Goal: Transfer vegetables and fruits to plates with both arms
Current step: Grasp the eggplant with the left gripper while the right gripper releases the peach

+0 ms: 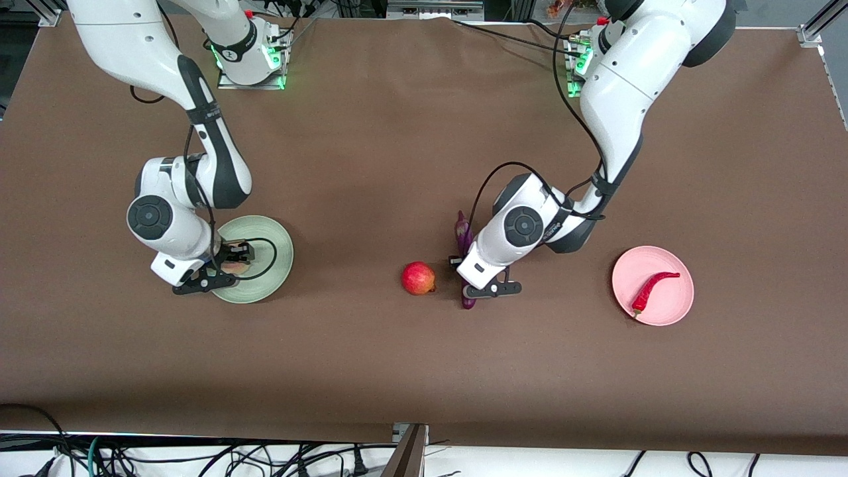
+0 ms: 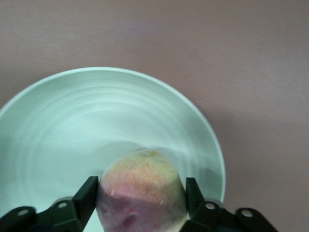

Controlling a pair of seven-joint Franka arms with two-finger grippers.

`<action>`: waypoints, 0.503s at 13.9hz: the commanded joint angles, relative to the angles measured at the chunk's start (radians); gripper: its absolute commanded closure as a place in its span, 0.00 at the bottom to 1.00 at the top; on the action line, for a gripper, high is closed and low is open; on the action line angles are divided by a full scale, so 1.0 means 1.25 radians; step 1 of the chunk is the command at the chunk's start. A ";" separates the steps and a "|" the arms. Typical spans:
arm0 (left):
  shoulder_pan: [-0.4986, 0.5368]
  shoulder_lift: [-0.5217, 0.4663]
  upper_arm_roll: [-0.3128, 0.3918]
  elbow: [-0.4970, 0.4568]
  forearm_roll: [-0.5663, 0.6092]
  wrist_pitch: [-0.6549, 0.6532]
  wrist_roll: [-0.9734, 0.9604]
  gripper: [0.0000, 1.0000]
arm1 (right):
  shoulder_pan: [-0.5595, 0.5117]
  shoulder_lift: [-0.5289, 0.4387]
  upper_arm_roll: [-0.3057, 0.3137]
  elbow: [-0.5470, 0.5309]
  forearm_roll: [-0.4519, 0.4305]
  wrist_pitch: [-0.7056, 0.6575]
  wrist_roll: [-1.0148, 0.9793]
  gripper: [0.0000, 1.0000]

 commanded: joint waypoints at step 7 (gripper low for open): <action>0.265 -0.169 -0.002 -0.006 -0.004 -0.318 0.388 1.00 | 0.047 -0.033 0.091 0.109 0.014 -0.143 0.273 0.01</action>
